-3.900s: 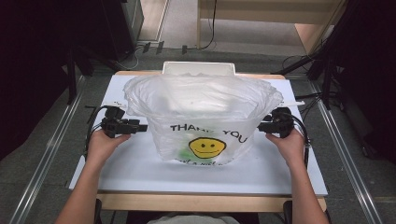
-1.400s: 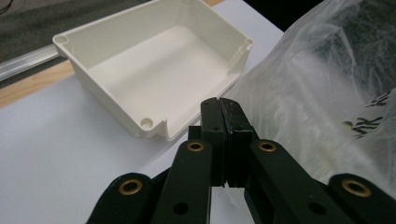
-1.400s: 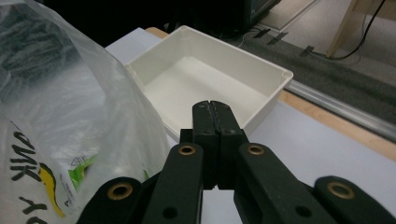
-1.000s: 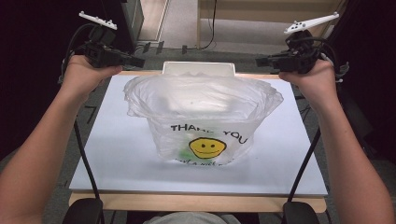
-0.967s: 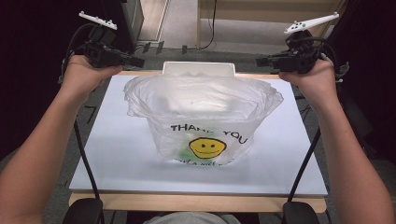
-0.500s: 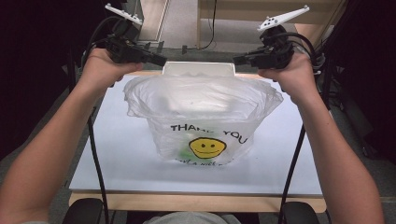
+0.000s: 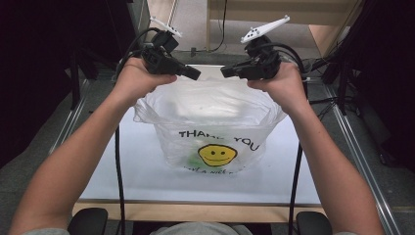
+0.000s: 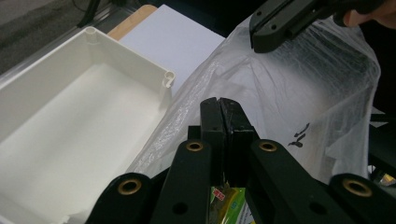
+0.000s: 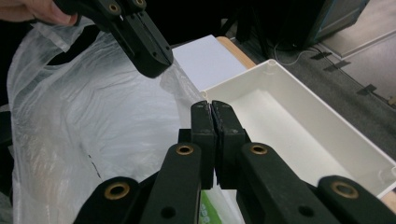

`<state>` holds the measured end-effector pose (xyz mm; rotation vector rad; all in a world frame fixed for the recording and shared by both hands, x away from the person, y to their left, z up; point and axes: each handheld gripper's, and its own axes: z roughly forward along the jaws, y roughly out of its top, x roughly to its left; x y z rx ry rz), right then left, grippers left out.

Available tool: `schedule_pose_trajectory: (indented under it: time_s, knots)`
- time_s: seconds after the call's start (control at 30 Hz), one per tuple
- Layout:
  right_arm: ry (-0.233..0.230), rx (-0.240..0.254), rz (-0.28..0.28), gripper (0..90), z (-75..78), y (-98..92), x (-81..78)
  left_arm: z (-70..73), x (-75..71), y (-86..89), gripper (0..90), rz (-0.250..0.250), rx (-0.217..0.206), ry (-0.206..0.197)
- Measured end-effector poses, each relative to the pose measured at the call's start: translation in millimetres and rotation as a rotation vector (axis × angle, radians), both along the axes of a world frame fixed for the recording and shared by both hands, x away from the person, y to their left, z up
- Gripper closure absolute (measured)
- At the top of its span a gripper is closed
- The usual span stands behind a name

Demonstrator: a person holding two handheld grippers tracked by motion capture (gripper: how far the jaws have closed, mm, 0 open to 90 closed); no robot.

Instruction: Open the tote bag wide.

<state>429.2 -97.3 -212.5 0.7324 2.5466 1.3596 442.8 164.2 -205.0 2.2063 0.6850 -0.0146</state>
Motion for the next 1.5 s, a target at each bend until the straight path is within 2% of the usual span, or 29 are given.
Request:
schedule_pose_trajectory:
  time_s: [0.07,0.1,0.17,0.23,0.33,0.37,0.47,0.6,0.77,0.83,0.97,1.0,1.1,1.13,1.17,1.37,1.5]
  knots:
    - [0.012,-0.003,0.005,89.5,-9.0,2.6,-0.4,-7.4,-1.1,-3.0,89.9,-0.006,0.001,0.007]
    - [0.012,-0.003,0.005,89.5,-9.0,2.6,-0.4,-10.7,-1.3,-4.1,89.9,-0.011,0.018,0.012]
    - [0.029,-0.017,0.009,89.4,-19.2,5.1,-0.3,-17.8,-3.1,-6.2,89.5,-0.006,0.034,0.011]
    - [0.043,-0.035,0.008,88.9,-28.9,6.9,-1.1,-23.4,-4.9,-6.4,89.2,-0.002,0.033,0.013]
    - [0.062,-0.045,0.008,88.2,-46.7,6.3,-0.3,-39.7,-9.0,-6.6,89.1,-0.007,0.054,0.022]
    - [0.062,-0.045,0.008,88.2,-46.7,6.3,-0.3,-39.7,-9.0,-6.6,89.1,-0.007,0.054,0.022]
    - [0.076,-0.043,0.005,88.5,-56.5,5.1,-0.5,-51.4,-10.7,-6.9,89.1,0.001,0.070,0.020]
    - [0.080,-0.034,-0.007,88.6,-64.9,0.9,-1.6,-66.4,-10.8,-1.6,88.6,0.016,0.050,0.040]
    - [0.090,-0.027,-0.012,88.5,-72.2,-2.1,-3.0,-78.4,-11.1,1.8,88.7,0.030,0.052,0.057]
    - [0.092,-0.037,-0.018,88.3,-75.8,-2.3,-4.2,-83.7,-11.6,2.6,88.7,0.031,0.065,0.062]
    - [0.095,-0.043,-0.019,88.3,-84.3,-2.9,-7.1,-92.7,-12.9,5.2,88.3,0.038,0.058,0.064]
    - [0.093,-0.053,-0.024,88.3,-88.7,-3.0,-7.9,-97.0,-13.4,5.5,88.3,0.043,0.071,0.062]
    - [0.106,-0.048,-0.030,88.3,-93.0,-3.3,-8.1,-101.9,-13.4,6.0,88.1,0.046,0.074,0.068]
    - [0.106,-0.051,-0.034,88.3,-98.6,-3.7,-7.9,-104.4,-13.6,6.0,88.1,0.052,0.077,0.065]
    - [0.115,-0.058,-0.036,88.3,-101.1,-3.4,-7.8,-109.3,-13.7,7.0,88.1,0.056,0.063,0.067]
    - [0.116,-0.059,-0.050,88.3,-112.7,-3.5,-6.9,-120.2,-13.1,8.8,88.3,0.074,0.064,0.072]
    - [0.123,-0.078,-0.058,88.1,-120.2,-1.6,-6.7,-128.5,-12.5,11.1,88.2,0.076,0.040,0.082]
